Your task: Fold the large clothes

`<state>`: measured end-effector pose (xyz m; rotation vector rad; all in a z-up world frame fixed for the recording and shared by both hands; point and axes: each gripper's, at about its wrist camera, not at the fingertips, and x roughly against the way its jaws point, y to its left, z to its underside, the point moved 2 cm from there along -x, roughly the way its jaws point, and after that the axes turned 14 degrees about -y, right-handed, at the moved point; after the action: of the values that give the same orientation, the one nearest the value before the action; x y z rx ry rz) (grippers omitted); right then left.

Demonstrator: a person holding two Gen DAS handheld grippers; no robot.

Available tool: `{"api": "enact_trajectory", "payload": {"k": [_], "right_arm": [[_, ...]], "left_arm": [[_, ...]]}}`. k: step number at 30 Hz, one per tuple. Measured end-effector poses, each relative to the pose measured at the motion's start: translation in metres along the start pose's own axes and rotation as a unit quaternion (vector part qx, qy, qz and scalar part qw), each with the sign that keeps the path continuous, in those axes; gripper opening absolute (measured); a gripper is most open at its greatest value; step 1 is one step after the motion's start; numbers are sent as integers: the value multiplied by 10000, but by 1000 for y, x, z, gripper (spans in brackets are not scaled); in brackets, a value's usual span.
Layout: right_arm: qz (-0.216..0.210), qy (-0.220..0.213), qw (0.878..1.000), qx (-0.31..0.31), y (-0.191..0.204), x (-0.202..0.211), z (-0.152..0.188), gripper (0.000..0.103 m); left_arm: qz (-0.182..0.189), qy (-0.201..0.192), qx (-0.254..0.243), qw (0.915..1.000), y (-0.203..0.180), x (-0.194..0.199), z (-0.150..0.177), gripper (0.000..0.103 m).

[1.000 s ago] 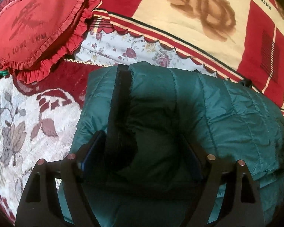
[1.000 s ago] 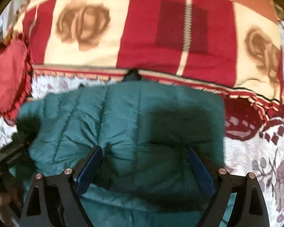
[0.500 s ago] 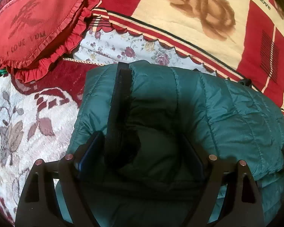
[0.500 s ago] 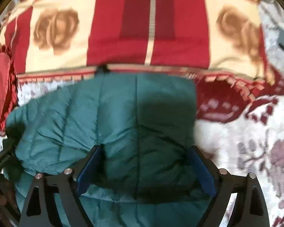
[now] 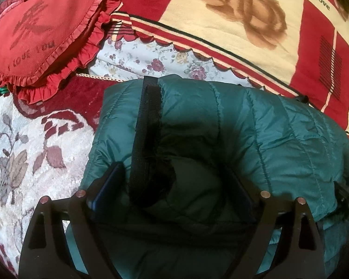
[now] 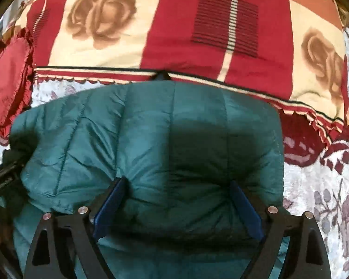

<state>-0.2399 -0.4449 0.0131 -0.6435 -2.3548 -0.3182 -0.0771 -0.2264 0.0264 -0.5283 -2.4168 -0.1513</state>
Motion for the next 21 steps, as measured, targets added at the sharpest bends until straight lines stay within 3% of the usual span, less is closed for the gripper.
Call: {"api": "enact_trajectory", "payload": {"k": [5, 12, 21], "right_arm": [[-11, -29, 10000, -33, 0, 17, -2, 89], [-302, -378, 9982, -353, -13, 93, 6, 89], [-472, -92, 9979, -424, -24, 157, 59, 89]], "left_arm": [[16, -70, 53, 10000, 2, 8, 1, 90], [142, -169, -177, 9996, 10, 53, 9, 90], [217, -128, -383, 9989, 28, 129, 49, 90]]}}
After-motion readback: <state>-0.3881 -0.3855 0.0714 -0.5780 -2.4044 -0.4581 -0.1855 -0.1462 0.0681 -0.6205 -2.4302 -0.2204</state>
